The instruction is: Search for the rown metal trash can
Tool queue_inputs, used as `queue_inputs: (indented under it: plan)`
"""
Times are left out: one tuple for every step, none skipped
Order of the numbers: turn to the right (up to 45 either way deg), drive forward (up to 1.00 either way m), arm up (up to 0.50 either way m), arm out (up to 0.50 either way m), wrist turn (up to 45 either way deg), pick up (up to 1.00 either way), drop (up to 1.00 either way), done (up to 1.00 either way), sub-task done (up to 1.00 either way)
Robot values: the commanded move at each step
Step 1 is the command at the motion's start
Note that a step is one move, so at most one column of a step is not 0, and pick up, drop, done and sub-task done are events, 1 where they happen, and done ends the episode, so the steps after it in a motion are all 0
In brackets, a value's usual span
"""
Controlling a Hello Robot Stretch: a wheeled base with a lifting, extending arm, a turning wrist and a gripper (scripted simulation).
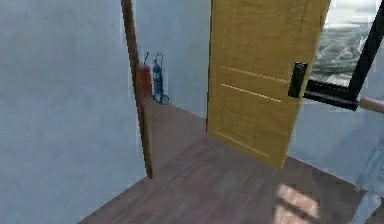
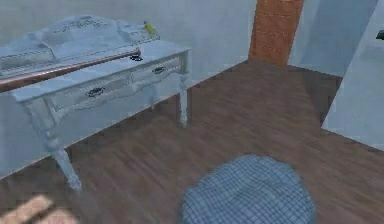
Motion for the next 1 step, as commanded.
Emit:
queue_inputs:
  plan:
    - [3.0, 0.00, 0.00, 0.00, 0.0, 0.00, 0.00, 0.00, 0.00]
